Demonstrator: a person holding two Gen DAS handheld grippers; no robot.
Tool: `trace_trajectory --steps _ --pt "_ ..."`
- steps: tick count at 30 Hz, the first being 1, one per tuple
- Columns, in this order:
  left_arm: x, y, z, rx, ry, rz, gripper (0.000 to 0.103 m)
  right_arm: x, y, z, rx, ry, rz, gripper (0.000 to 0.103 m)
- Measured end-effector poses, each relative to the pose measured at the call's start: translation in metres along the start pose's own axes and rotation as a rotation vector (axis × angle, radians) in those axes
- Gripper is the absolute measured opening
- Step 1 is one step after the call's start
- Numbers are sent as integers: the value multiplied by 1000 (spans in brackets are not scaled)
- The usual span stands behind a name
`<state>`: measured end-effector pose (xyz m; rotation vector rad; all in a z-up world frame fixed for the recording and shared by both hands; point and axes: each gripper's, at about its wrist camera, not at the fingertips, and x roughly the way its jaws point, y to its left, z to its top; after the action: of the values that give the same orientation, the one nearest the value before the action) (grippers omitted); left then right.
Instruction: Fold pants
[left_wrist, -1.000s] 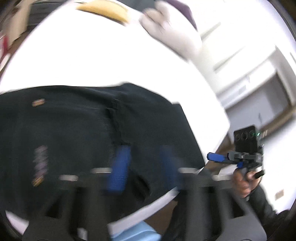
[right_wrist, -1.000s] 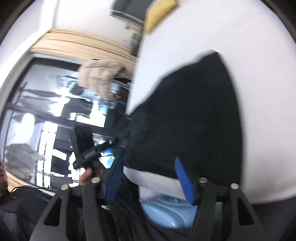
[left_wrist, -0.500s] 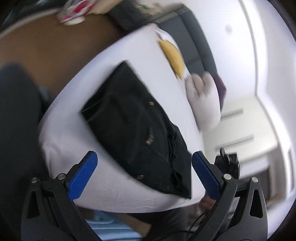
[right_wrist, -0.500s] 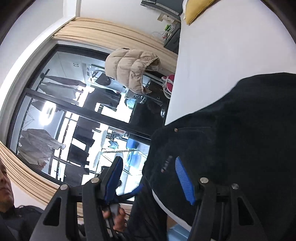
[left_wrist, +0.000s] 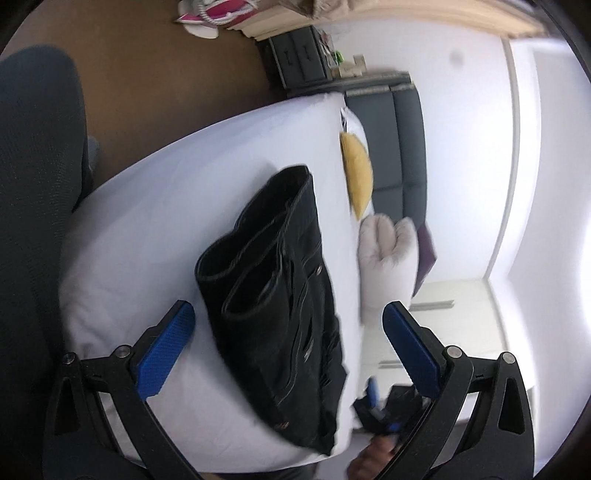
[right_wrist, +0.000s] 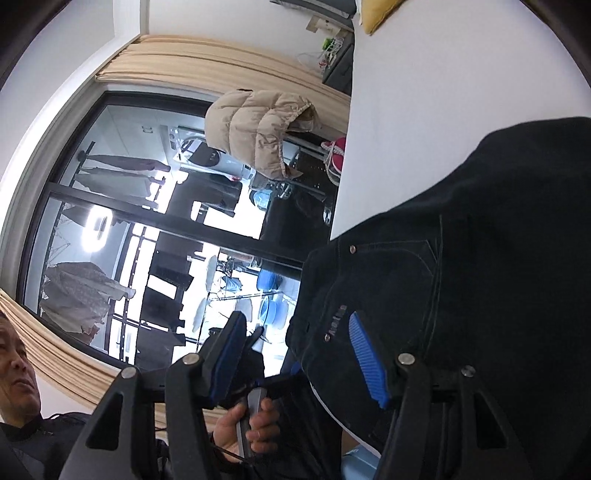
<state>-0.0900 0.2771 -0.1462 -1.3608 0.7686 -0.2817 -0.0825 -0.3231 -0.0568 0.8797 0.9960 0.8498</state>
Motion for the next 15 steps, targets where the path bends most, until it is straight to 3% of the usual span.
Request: trace_trajectory --steps 5,7,10,11,12,15 --pt "9 -1 10 -14 32 -17 101 9 -7 2 13 44 -30 62" --pt "19 -11 10 -21 41 -23 94 13 -12 5 22 62 -51 62" --pt "32 -19 13 -11 73 -8 69 22 -19 11 37 101 -98 62" --pt "37 -20 13 -7 88 4 50 24 -20 13 36 115 -117 62" --pt "40 -22 12 2 101 22 24 27 -22 17 33 130 -153 62" --pt "46 -32 11 53 110 47 15 35 -30 23 46 176 -236 61"
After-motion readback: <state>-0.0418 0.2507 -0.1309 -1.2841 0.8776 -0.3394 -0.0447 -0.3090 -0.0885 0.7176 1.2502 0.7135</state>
